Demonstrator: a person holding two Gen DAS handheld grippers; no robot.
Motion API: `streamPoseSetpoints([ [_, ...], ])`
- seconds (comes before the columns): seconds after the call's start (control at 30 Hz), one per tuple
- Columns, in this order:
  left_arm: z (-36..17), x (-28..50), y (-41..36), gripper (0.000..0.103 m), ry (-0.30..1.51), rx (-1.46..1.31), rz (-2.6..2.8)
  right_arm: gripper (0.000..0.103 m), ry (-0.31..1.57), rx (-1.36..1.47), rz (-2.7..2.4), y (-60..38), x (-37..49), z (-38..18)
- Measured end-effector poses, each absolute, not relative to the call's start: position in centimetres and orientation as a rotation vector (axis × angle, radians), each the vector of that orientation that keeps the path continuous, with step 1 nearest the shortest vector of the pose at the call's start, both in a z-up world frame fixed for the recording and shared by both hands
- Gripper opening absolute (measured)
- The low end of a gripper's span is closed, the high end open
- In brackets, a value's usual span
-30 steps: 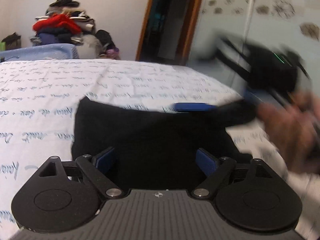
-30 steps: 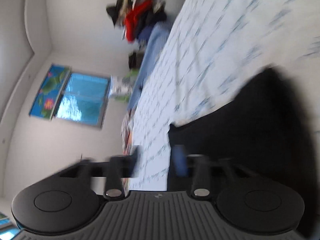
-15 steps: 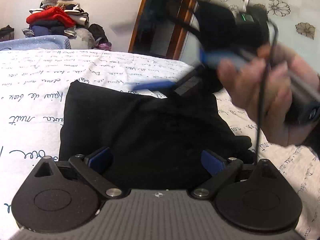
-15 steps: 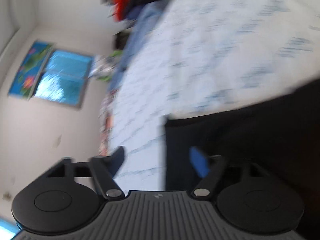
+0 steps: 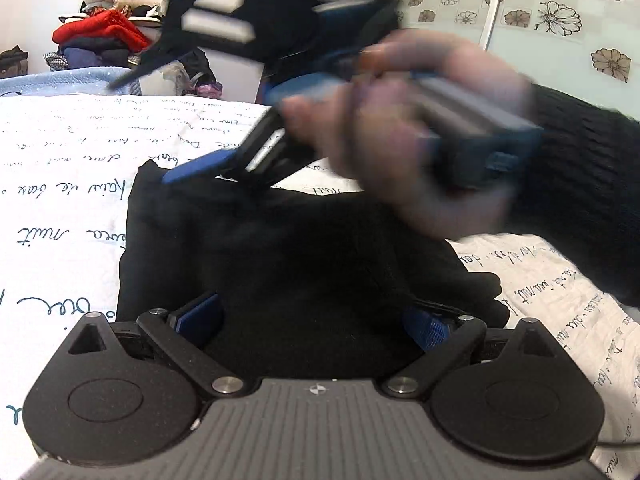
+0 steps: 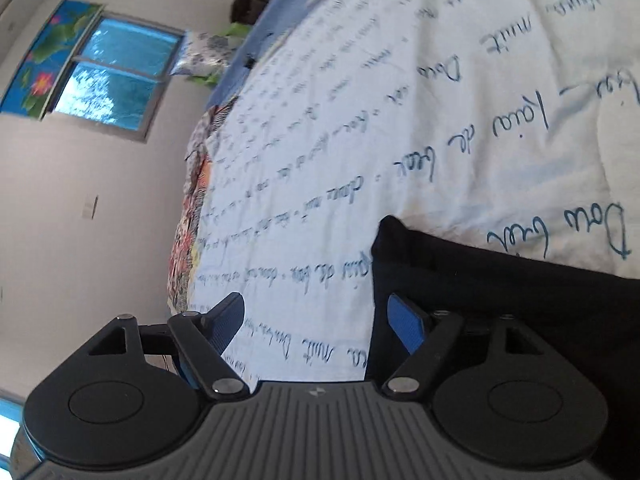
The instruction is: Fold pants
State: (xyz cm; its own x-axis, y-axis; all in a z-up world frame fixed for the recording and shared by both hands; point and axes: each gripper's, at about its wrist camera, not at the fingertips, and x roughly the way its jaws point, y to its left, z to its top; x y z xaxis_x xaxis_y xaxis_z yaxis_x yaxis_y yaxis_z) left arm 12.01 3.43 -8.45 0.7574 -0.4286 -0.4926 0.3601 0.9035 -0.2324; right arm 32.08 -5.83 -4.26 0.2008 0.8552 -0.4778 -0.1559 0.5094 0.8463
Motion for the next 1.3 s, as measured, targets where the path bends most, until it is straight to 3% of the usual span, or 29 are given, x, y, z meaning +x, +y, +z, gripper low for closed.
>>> streamPoseSetpoints([
  [0.17, -8.5, 12.0, 3.8, 0.099, 0.566, -0.132, -0.433, 0.08, 1.061, 0.804, 0.841, -11.4, 26.9, -2.6],
  [0.27, -8.5, 11.9, 3.8, 0.099, 0.567, -0.127, -0.431, 0.089, 1.032, 0.85, 0.792, -15.4, 24.5, -4.0],
  [0.47, -8.4, 11.8, 3.0, 0.1, 0.574, -0.087, -0.417, 0.087, 0.973, 0.973, 0.758, -18.1, 23.8, -7.0],
  [0.7, -8.5, 11.9, 2.8, 0.1, 0.576, -0.071, -0.407, 0.088, 0.874, 0.797, 0.719, -17.5, 19.9, -2.9],
  [0.87, -8.5, 11.9, 2.3, 0.101, 0.579, -0.047, -0.401, 0.087, 0.908, 0.775, 0.633, -18.9, 18.2, -6.9],
  [1.0, -8.5, 11.9, 2.0, 0.101, 0.581, -0.025, -0.387, 0.088, 0.823, 0.785, 0.558, -20.2, 16.0, -5.4],
  [1.17, -7.1, 10.7, 0.9, 0.099, 0.598, 0.011, -0.325, 0.088, 0.66, 0.337, 0.243, -18.7, 10.4, -1.4],
  [1.3, -5.3, 9.7, 0.0, 0.1, 0.644, 0.038, -0.279, 0.088, 0.631, 0.347, 0.241, -19.1, 8.0, -1.2],
])
